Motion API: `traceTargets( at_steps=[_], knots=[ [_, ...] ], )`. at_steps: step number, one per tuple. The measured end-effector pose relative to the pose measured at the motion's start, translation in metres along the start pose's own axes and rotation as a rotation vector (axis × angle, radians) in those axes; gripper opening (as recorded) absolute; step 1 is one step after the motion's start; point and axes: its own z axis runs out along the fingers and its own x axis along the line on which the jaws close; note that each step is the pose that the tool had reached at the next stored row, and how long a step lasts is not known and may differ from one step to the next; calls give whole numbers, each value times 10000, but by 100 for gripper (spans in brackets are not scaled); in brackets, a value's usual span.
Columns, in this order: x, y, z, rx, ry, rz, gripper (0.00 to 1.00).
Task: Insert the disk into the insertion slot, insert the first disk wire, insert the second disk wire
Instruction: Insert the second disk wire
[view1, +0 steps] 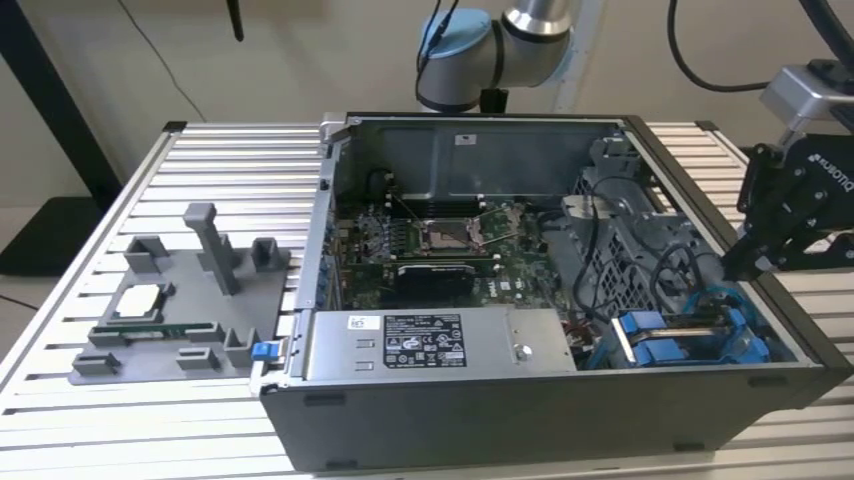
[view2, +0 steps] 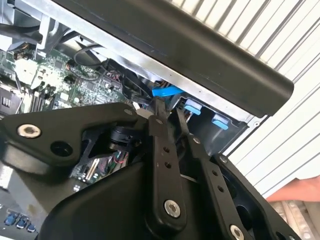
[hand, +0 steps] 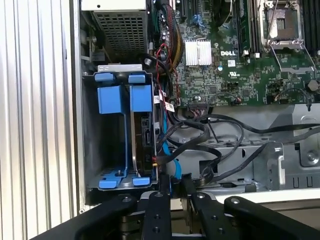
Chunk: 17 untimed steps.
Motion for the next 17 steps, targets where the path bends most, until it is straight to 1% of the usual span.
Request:
traceTargets(
  at_steps=[2,4,7,10,13,14,17],
  knots=[
    [0,0,3,-3,-13,-1,100],
    [0,-1,5,-5,-46,-6,100],
    [0,-2,11,-11,-118,-12,100],
    [1,-1,14,-15,-210,-22,100],
    [0,-1,15,-18,-264,-27,100],
    [0,-1,16,-19,-273,-27,0],
    [1,-1,16,-19,-277,-28,0]
  ],
)
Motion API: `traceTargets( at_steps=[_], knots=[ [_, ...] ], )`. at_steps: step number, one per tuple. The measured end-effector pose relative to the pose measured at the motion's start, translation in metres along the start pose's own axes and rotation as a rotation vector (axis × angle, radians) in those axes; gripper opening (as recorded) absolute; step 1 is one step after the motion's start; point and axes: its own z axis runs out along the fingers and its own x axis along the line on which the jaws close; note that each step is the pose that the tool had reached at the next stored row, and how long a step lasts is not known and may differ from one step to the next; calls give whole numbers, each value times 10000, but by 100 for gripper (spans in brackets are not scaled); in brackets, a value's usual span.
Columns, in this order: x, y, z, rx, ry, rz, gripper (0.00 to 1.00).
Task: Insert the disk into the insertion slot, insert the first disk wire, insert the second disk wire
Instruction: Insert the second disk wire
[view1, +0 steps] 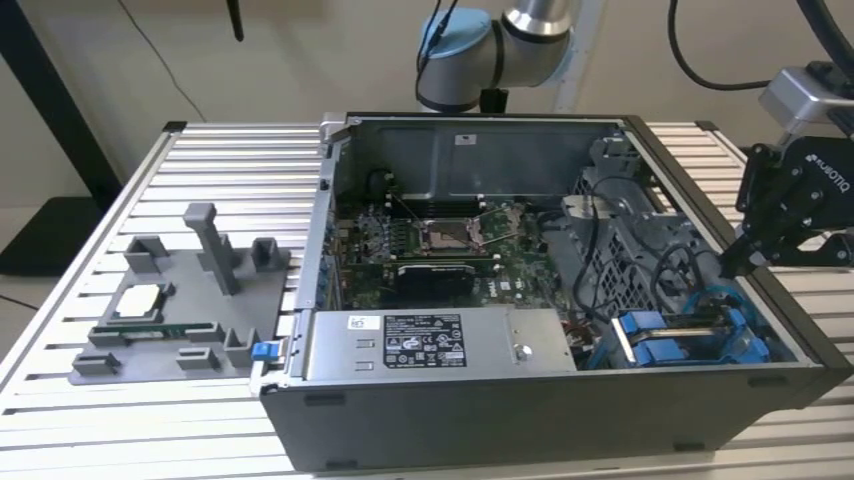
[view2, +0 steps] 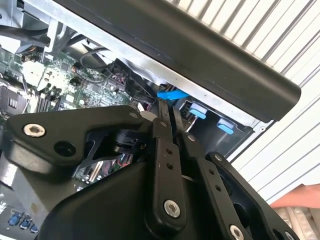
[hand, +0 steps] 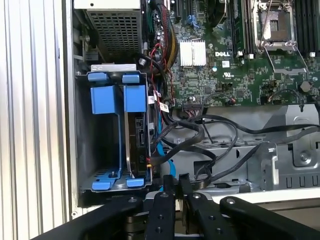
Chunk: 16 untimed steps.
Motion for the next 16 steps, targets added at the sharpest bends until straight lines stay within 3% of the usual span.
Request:
traceTargets(
  at_steps=[16],
  knots=[
    [-1,7,-24,0,-3,1,0]
  ],
)
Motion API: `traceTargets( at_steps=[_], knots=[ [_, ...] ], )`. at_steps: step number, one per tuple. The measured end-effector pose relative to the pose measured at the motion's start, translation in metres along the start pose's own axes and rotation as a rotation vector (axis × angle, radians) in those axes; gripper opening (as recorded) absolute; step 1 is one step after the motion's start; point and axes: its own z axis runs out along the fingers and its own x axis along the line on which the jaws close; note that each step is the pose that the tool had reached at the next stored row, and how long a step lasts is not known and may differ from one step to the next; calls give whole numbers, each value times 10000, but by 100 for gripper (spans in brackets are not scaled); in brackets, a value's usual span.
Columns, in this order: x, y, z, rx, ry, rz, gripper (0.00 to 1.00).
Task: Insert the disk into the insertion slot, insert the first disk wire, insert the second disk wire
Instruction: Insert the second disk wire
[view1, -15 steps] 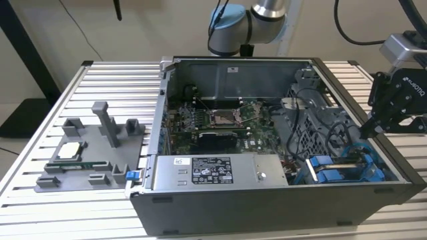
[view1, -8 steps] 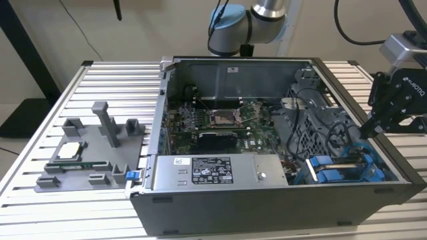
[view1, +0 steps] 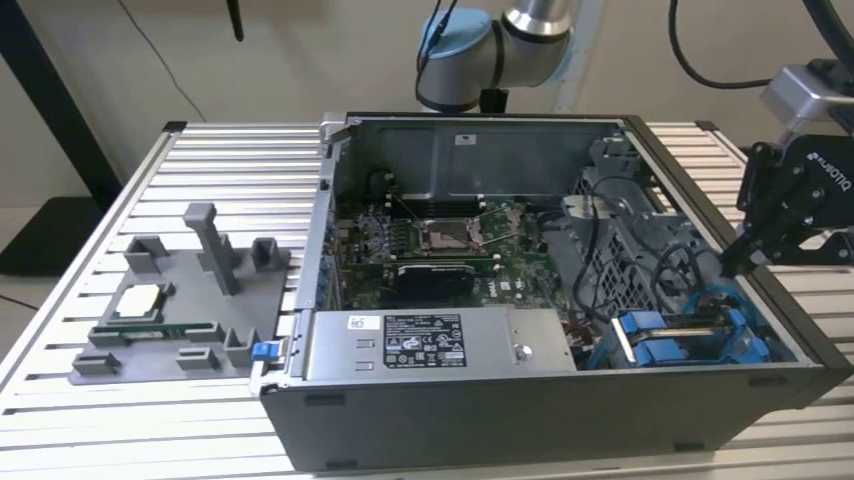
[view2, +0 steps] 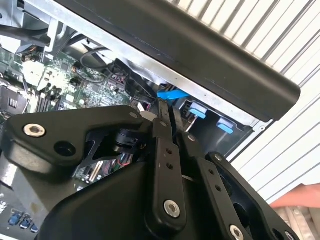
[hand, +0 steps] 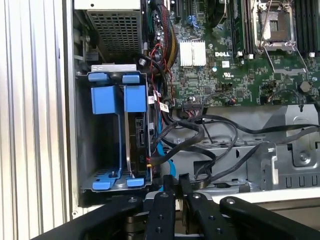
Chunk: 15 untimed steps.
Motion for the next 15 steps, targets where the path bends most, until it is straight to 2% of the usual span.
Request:
traceTargets(
  at_steps=[6,15],
  knots=[
    [-10,45,-123,0,-1,4,0],
    [-25,155,-349,1,0,7,0]
  ],
)
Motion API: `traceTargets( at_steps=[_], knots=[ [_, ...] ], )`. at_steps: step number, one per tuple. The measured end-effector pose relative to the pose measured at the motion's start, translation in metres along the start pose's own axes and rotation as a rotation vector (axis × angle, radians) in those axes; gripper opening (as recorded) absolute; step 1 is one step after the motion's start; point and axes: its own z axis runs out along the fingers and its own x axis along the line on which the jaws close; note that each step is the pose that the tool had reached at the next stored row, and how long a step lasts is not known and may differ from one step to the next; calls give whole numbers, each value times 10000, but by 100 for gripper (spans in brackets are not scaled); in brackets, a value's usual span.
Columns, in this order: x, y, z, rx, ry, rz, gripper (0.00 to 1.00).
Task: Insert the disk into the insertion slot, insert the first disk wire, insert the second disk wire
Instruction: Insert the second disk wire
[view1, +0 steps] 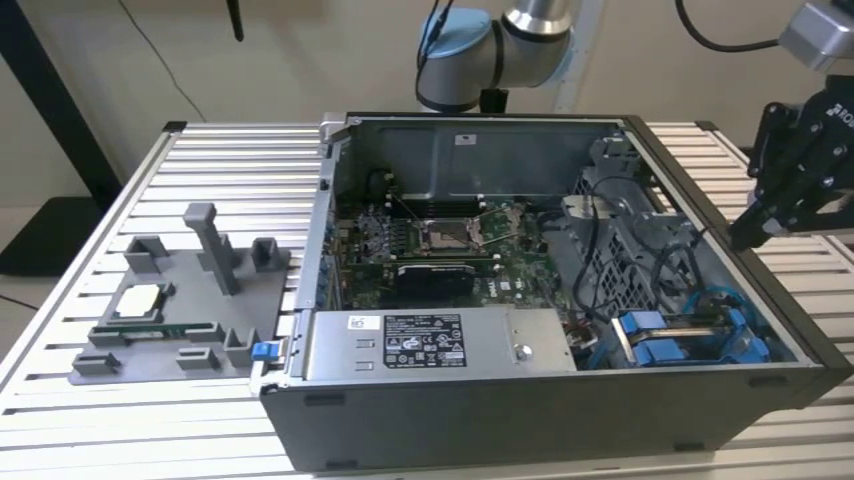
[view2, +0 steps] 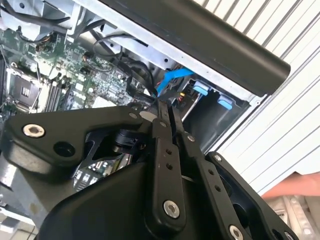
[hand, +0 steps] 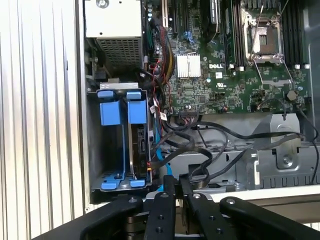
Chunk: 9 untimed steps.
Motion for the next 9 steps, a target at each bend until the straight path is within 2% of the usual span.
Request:
traceTargets(
  at_steps=[6,9],
  knots=[
    [-1,103,-78,0,-1,0,0],
    [6,195,-78,0,-1,-1,0]
  ],
)
